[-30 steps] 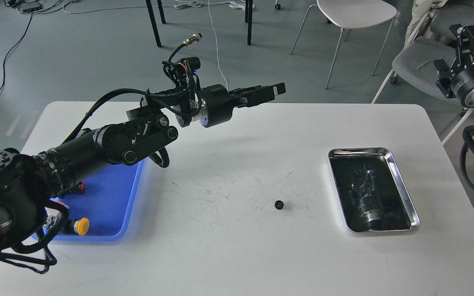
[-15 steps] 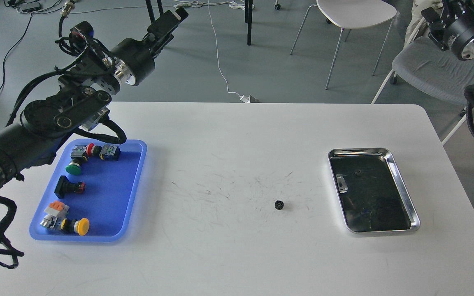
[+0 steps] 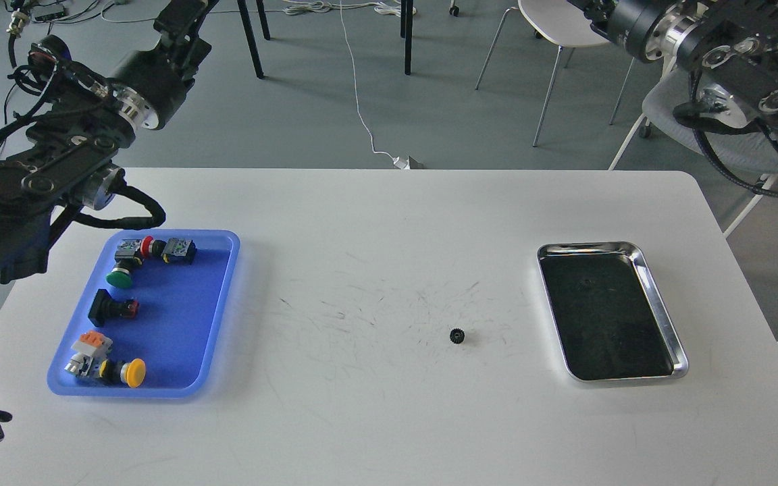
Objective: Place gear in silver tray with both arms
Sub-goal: 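Reach the right gripper down toward the small black gear on the table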
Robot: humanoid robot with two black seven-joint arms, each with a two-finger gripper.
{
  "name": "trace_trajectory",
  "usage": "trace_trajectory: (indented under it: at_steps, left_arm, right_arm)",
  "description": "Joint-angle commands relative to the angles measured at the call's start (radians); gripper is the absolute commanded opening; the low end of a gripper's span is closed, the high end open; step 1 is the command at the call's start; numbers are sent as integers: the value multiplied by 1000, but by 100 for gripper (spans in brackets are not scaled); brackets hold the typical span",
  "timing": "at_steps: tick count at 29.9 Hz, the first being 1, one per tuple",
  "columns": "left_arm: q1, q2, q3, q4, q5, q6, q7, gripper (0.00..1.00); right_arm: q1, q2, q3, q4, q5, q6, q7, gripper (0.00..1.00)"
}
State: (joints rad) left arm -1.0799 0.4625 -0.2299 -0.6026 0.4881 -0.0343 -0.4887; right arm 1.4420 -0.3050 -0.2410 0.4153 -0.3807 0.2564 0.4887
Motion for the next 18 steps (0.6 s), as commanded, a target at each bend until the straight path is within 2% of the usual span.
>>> trace_trajectory:
  at_steps: [1, 12, 18]
  left_arm:
    - [17, 21, 1, 0, -37, -6, 0, 98]
    - [97, 77, 0, 18, -149, -110, 0, 98]
    - [120, 96, 0, 23, -169, -121, 0, 99]
  right_arm:
    - [14, 30, -35, 26, -65, 1, 0, 95]
    - [32, 53, -133, 217, -283, 1, 0, 95]
    - [43, 55, -172, 283, -401, 1, 0, 95]
